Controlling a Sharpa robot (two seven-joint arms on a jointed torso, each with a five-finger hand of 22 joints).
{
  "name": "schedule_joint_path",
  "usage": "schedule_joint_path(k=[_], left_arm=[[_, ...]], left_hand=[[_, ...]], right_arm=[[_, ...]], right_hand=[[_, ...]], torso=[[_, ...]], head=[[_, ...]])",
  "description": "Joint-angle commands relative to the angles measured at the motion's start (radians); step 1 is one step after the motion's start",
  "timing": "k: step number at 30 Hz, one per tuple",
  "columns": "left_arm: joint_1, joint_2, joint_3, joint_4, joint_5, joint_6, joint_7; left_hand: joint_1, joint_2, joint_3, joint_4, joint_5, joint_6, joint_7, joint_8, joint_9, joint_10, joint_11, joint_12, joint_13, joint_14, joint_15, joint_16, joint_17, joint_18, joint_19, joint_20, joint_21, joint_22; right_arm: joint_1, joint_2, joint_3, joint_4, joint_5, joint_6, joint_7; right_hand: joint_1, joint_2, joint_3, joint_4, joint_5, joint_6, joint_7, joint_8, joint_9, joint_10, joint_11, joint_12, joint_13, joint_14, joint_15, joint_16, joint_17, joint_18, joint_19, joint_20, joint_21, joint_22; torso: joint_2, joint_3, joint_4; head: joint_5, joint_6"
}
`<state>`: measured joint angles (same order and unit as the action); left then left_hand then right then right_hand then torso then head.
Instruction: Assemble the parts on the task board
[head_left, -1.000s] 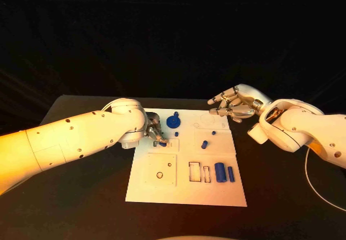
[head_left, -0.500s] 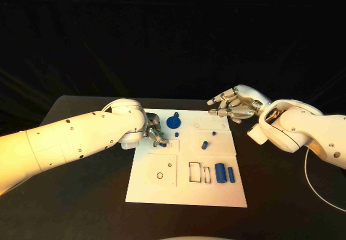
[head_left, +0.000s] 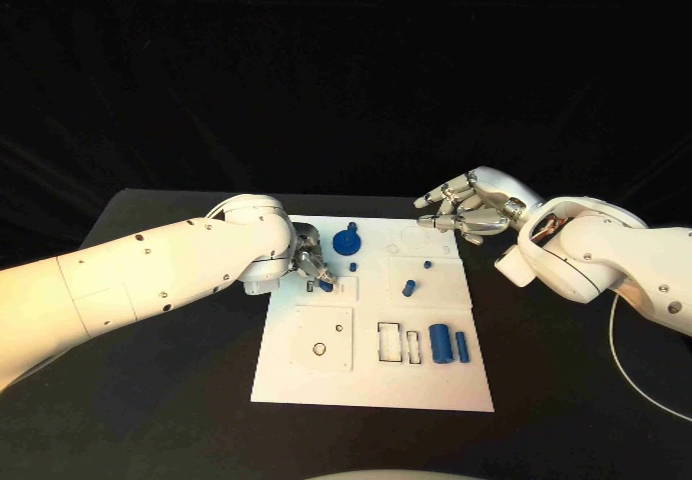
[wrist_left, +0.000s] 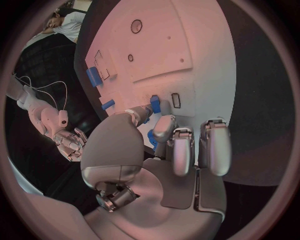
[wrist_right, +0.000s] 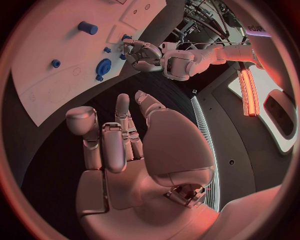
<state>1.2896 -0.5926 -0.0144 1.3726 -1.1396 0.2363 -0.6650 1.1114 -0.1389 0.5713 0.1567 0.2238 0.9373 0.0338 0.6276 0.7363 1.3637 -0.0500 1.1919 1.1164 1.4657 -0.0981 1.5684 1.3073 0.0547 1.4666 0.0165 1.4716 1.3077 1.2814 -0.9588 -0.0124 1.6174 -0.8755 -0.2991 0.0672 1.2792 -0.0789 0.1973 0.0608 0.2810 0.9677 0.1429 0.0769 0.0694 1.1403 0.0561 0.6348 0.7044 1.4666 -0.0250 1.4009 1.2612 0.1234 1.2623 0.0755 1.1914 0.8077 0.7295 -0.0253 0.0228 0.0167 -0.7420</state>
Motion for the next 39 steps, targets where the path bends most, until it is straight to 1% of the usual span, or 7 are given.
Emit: schedule_joint_path(k=[1,6,11,17,24,30,39], left_arm=[[-0.004,0.003,-0.003,-0.005,0.013,0.026,-0.004],[-0.004,0.007,-0.003,-0.011,0.014,0.027,-0.004],[-0.004,0.009,-0.003,-0.015,0.014,0.01,-0.003],[-0.004,0.011,-0.003,-0.018,0.014,0.007,-0.002],[-0.004,0.012,-0.003,-0.023,0.014,0.012,-0.003],[-0.004,0.015,-0.003,-0.028,0.014,0.016,-0.003],[-0.004,0.015,-0.003,-0.029,0.014,0.015,-0.003]], left_hand=[[-0.019,0.002,-0.022,0.01,0.0,0.029,-0.017,0.001,-0.001,0.007,0.0,0.008,0.004,0.105,-0.004,0.002,0.263,-0.021,0.039,-0.006,0.007,0.119],[-0.045,0.003,-0.055,0.022,0.0,0.039,-0.02,-0.002,0.0,0.01,-0.002,0.012,0.008,0.105,-0.007,0.002,0.263,-0.022,0.041,-0.009,0.01,0.124],[-0.05,0.003,-0.065,0.024,0.0,0.043,-0.021,-0.003,0.001,0.009,-0.003,0.01,0.005,0.105,-0.007,0.002,0.263,-0.021,0.039,-0.009,0.006,0.119],[-0.069,0.003,-0.101,0.034,-0.001,0.055,-0.023,-0.005,0.002,0.013,-0.005,0.013,0.009,0.105,-0.009,0.002,0.263,-0.021,0.04,-0.011,0.008,0.123],[-0.078,0.0,-0.132,0.04,-0.002,0.061,-0.025,-0.008,0.003,0.015,-0.006,0.014,0.012,0.105,-0.01,0.002,0.263,-0.022,0.041,-0.012,0.009,0.126],[-0.097,0.002,-0.178,0.058,-0.002,0.069,-0.025,-0.012,0.004,0.018,-0.006,0.015,0.013,0.105,-0.01,0.002,0.263,-0.023,0.043,-0.012,0.011,0.13],[-0.112,0.007,-0.253,0.082,-0.004,0.079,-0.026,-0.016,0.007,0.019,-0.007,0.01,0.007,0.105,-0.01,0.002,0.263,-0.024,0.045,-0.013,0.013,0.134]], right_arm=[[-0.001,-0.001,0.0,0.003,-0.001,0.003,0.008],[-0.001,-0.002,0.0,0.005,-0.002,0.002,0.008],[-0.001,-0.004,0.0,0.007,-0.006,0.002,0.007],[-0.001,-0.006,0.0,0.008,-0.007,0.001,0.008],[-0.001,-0.007,0.0,0.009,-0.007,0.001,0.008],[-0.001,-0.007,0.0,0.01,-0.006,0.0,0.01],[-0.001,-0.007,0.0,0.009,-0.003,-0.001,0.012]], right_hand=[[-0.004,0.003,-0.001,0.006,0.007,0.008,0.001,0.006,0.0,-0.004,-0.003,-0.007,-0.002,0.043,0.0,-0.007,-0.001,0.014,-0.006,0.003,-0.004,-0.001],[-0.004,0.003,-0.001,0.006,0.007,0.008,0.001,0.006,0.0,-0.004,-0.003,-0.007,-0.002,0.043,0.0,-0.007,-0.001,0.014,-0.006,0.003,-0.004,-0.001],[-0.003,0.004,0.0,0.007,0.013,0.009,0.0,0.006,0.0,-0.003,-0.004,-0.006,-0.003,0.043,-0.001,-0.007,-0.002,0.014,-0.005,0.003,-0.004,0.0],[-0.003,0.004,-0.001,0.007,0.015,0.009,0.0,0.006,0.0,-0.003,-0.004,-0.006,-0.003,0.043,-0.001,-0.007,-0.001,0.014,-0.006,0.003,-0.005,-0.001],[-0.003,0.003,-0.001,0.008,0.015,0.009,0.0,0.006,0.0,-0.003,-0.004,-0.006,-0.003,0.043,-0.001,-0.008,-0.002,0.014,-0.005,0.002,-0.005,-0.001],[-0.006,0.001,-0.003,0.009,0.015,0.009,0.0,0.006,0.0,-0.002,-0.004,-0.006,-0.003,0.043,-0.001,-0.008,-0.002,0.014,-0.006,0.002,-0.005,-0.002],[-0.011,-0.001,-0.008,0.013,0.015,0.009,0.0,0.005,0.0,-0.002,-0.003,-0.006,-0.004,0.043,0.0,-0.009,-0.004,0.014,-0.006,0.002,-0.007,-0.004]], torso=[[-0.001,0.0004,0.0013],[0.0,0.0005,0.0012],[0.0,0.0002,0.0015],[0.0,-0.0003,0.0013],[0.0,-0.0004,0.0025],[0.0,-0.0006,0.0014],[0.0,-0.0006,0.0022]], head=[[-0.003,-0.001],[-0.003,-0.002],[-0.003,-0.003],[-0.004,-0.006],[-0.005,-0.005],[-0.004,-0.006],[-0.004,-0.007]])
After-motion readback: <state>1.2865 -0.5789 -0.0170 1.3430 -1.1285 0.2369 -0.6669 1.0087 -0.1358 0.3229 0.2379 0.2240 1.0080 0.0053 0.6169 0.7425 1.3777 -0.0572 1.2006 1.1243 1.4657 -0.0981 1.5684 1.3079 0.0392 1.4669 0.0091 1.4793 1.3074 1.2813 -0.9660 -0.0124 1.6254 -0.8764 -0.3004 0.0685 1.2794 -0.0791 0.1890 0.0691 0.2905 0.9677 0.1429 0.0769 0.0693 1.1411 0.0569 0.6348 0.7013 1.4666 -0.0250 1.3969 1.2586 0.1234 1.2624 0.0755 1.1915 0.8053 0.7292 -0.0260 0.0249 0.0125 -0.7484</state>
